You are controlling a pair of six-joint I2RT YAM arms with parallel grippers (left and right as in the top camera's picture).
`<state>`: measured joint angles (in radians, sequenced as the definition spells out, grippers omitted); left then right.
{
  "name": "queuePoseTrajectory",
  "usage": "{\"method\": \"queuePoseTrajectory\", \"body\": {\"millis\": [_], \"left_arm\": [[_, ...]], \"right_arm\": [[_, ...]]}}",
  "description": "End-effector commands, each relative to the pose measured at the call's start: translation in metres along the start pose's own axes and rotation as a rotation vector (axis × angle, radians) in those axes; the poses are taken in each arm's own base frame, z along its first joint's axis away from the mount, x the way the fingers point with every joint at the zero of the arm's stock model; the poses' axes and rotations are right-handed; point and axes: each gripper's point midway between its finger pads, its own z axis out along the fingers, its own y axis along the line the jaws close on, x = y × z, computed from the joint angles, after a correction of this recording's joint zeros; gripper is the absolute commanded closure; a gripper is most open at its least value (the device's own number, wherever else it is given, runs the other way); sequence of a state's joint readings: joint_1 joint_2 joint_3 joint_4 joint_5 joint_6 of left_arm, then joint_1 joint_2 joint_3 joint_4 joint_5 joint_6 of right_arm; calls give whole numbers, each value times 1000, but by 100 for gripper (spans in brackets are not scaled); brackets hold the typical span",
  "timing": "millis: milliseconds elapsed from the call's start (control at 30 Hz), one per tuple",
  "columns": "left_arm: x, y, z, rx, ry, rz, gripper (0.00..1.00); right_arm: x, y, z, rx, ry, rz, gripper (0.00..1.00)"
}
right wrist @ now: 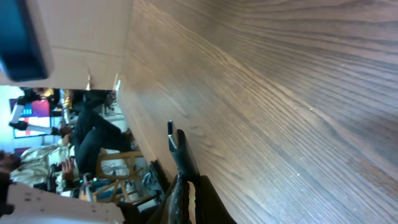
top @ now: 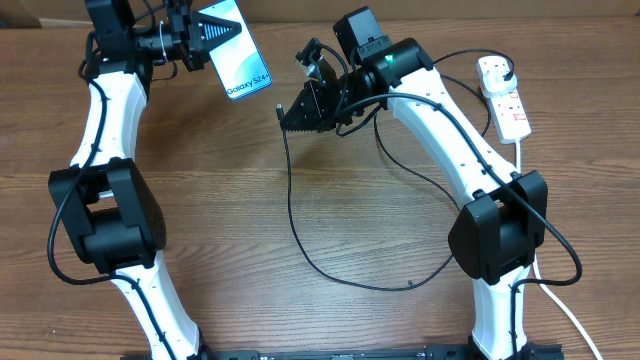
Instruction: Plug charger to phone and switch on socket
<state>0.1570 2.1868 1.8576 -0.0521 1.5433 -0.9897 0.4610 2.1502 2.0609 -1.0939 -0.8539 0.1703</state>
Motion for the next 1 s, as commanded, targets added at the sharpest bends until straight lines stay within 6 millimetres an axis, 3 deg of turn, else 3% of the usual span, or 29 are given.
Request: {"method": "queuePoseTrajectory", "body": {"millis": [0, 333, 600, 700, 800, 967], "left_arm": [[7, -13, 7, 25, 45, 81, 96], [7, -13, 7, 27, 45, 153, 96], [5, -12, 3, 23, 33, 164, 96], [3, -11, 1, 18, 24, 167, 96], [1, -10, -1, 9, 9, 167, 96], [-5, -8, -9, -5, -19, 166, 96]], "right_arm": [[1, 21, -5, -73, 3, -42, 96], [6, 22, -5, -83, 22, -25, 96], [-3, -62, 7, 321, -53, 80, 92], [-9, -80, 23, 378, -77, 69, 77], [-16, -99, 44, 461, -98, 29, 68], [-17, -122, 82, 608, -113, -43, 65]]}}
